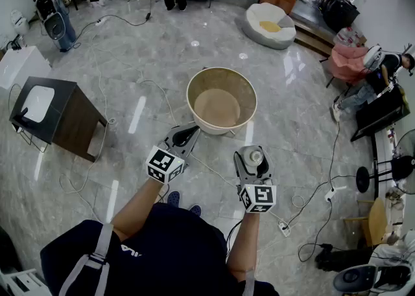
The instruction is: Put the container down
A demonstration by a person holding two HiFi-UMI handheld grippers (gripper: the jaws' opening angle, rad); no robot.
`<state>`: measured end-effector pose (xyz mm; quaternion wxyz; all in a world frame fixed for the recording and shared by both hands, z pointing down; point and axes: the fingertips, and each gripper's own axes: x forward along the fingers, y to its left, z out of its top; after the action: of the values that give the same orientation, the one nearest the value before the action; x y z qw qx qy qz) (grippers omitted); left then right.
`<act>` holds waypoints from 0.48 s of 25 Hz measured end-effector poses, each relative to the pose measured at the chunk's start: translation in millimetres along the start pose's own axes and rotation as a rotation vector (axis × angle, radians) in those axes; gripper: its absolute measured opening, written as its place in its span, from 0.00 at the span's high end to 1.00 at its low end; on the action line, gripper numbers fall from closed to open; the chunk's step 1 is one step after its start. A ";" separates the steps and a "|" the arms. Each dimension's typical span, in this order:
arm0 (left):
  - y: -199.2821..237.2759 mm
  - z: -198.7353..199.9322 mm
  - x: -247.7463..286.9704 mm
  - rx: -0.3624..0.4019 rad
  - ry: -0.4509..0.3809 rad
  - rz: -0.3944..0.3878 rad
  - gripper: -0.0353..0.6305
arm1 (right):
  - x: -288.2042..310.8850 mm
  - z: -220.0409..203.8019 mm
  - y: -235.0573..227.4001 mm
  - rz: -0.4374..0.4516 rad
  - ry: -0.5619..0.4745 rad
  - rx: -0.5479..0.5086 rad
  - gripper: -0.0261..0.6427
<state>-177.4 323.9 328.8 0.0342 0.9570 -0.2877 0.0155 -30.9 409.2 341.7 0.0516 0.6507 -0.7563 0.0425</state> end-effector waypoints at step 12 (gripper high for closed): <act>-13.1 0.1 1.3 0.015 -0.006 0.008 0.91 | -12.8 4.3 -5.2 -0.007 -0.034 -0.019 0.46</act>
<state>-169.1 334.1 328.0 0.0259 0.9562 -0.2913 0.0148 -24.0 420.4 335.7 0.0453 0.6535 -0.7552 0.0242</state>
